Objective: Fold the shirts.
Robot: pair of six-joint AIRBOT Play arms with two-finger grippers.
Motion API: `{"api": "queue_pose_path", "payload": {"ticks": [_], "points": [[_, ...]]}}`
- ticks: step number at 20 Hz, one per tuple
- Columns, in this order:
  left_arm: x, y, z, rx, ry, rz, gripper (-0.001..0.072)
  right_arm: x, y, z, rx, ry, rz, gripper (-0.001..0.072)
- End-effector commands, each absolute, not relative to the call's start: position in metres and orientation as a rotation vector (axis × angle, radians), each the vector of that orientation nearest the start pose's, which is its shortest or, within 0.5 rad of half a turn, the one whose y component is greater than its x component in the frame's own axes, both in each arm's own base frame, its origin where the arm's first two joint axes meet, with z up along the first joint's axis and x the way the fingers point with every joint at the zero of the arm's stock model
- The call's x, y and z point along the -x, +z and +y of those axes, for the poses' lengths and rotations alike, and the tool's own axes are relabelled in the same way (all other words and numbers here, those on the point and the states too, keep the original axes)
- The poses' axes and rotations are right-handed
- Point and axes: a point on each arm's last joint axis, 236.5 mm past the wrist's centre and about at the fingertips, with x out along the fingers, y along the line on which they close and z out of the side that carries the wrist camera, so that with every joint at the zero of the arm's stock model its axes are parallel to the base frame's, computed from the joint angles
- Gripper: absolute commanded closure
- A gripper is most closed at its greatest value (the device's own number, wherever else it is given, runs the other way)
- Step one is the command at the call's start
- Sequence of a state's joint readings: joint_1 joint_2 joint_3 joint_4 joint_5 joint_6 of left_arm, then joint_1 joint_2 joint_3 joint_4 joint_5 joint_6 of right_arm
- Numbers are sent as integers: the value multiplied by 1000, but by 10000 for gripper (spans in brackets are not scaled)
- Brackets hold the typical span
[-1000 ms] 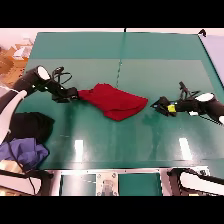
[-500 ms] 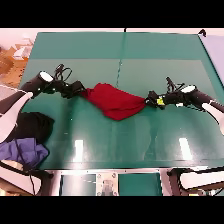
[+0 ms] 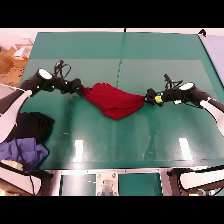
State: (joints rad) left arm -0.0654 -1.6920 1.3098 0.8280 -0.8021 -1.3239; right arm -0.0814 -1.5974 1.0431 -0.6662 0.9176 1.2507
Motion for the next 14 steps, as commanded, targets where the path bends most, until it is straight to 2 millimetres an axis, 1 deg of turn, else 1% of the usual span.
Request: {"api": "queue_pose_path", "payload": {"ticks": [1, 2, 3, 4, 5, 6, 7, 8, 9, 10, 11, 13, 14], "points": [[-508, 26, -160, 459, -466, 1002, 688, -440, -20, 126, -705, 449, 1198, 700], [-508, 73, -165, 429, -514, 935, 688, -447, 19, 130, -668, 503, 1139, 700], [-506, 125, -168, 395, -557, 850, 688, -451, 59, 130, -621, 544, 1069, 700], [-499, 177, -170, 363, -588, 758, 688, -452, 107, 129, -568, 581, 982, 699], [-485, 233, -170, 334, -614, 655, 688, -449, 151, 126, -519, 599, 897, 699], [-467, 283, -170, 312, -632, 558, 688, -442, 197, 119, -467, 603, 806, 700], [-445, 329, -169, 286, -648, 464, 688, -429, 238, 114, -419, 600, 720, 699], [-419, 371, -168, 271, -662, 382, 688, -414, 272, 110, -380, 592, 645, 699], [-390, 407, -167, 249, -677, 305, 688, -397, 302, 107, -346, 586, 573, 699], [-363, 436, -166, 229, -688, 240, 688, -377, 330, 105, -316, 579, 502, 699], [-337, 461, -164, 212, -693, 179, 688, -357, 351, 104, -289, 572, 445, 699], [-297, 499, -157, 168, -684, 66, 688, -317, 389, 102, -238, 551, 330, 699], [-286, 512, -151, 136, -657, 26, 688, -299, 406, 100, -215, 529, 268, 699]]}}
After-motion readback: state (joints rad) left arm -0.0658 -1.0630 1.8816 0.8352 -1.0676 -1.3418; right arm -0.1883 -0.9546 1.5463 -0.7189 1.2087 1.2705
